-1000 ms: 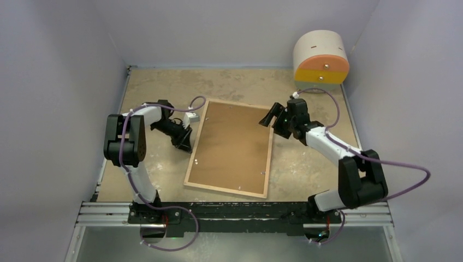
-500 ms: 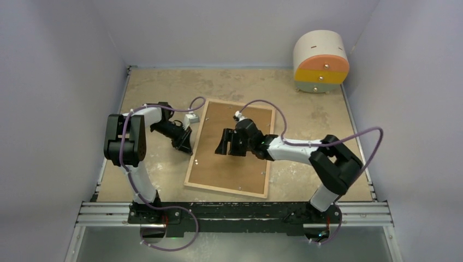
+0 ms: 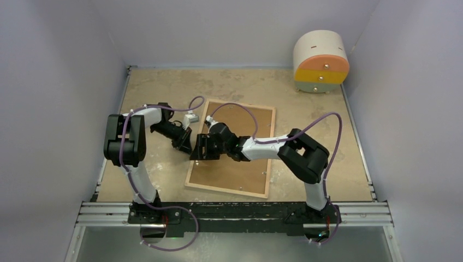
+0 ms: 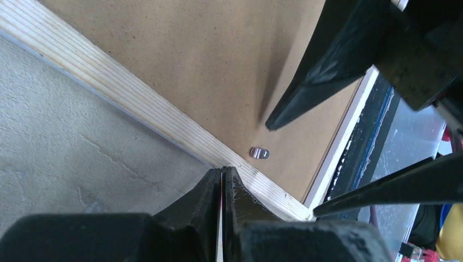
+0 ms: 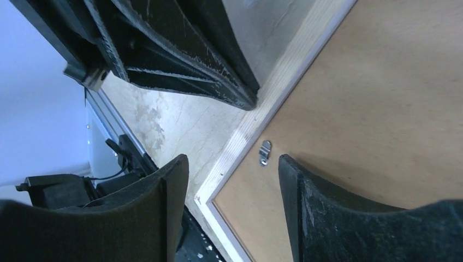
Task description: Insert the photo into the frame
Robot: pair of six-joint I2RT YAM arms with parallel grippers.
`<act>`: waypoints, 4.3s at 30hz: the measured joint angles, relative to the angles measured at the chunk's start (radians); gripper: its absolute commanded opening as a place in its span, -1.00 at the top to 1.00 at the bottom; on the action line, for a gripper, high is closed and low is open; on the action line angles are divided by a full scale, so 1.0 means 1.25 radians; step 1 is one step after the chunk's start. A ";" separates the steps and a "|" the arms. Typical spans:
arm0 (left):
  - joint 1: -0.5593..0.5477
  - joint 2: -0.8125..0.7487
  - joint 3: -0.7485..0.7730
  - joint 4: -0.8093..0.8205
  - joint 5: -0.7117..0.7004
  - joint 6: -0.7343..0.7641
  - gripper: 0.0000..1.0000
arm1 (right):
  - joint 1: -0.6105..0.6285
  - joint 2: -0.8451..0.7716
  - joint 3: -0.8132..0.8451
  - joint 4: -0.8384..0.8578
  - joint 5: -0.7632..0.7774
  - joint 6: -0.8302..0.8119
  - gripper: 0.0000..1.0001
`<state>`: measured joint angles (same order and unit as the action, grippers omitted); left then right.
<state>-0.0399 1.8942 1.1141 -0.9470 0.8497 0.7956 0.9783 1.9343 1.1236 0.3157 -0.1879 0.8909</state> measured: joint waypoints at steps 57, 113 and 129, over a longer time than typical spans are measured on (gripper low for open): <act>0.005 -0.012 -0.013 0.013 -0.002 0.000 0.93 | -0.022 0.062 0.045 0.004 -0.111 -0.001 0.03; 0.005 -0.012 -0.013 0.012 -0.001 0.001 1.00 | -0.043 0.125 0.058 0.050 -0.221 0.009 0.26; 0.005 -0.012 -0.013 0.012 -0.001 0.001 1.00 | -0.043 0.144 0.065 0.067 -0.240 0.015 0.35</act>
<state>-0.0330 1.8790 1.0973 -0.9321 0.8482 0.7963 0.9245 2.1143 1.2049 0.4000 -0.4885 0.9100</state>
